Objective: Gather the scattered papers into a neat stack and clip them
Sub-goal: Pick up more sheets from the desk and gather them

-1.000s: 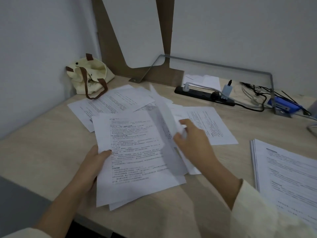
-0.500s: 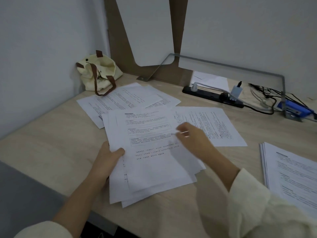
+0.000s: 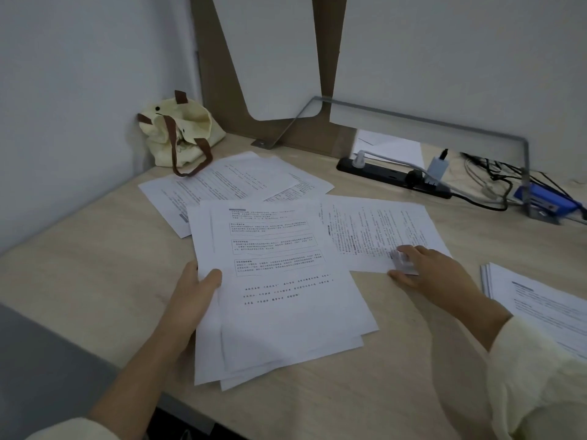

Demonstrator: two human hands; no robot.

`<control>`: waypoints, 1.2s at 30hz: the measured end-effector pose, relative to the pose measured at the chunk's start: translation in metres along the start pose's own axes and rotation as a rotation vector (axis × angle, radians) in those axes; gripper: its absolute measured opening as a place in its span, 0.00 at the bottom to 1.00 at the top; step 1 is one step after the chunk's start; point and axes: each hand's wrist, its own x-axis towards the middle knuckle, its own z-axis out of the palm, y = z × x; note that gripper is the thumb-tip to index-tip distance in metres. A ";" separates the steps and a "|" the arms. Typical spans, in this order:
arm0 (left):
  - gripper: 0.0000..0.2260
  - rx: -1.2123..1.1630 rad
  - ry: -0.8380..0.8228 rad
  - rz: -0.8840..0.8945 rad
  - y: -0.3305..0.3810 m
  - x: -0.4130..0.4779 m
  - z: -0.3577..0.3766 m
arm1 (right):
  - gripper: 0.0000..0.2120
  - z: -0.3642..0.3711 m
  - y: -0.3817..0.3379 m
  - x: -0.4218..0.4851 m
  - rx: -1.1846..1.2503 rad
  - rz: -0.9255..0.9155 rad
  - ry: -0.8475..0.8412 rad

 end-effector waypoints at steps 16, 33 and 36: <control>0.16 0.102 -0.004 -0.023 -0.003 0.002 -0.002 | 0.18 0.009 0.011 0.006 -0.215 -0.044 0.168; 0.17 -0.066 -0.091 -0.050 0.006 -0.022 0.015 | 0.10 -0.082 -0.021 -0.020 0.327 0.165 0.479; 0.24 -0.113 -0.156 -0.072 0.004 -0.029 0.025 | 0.12 -0.074 -0.065 -0.034 0.334 0.061 0.337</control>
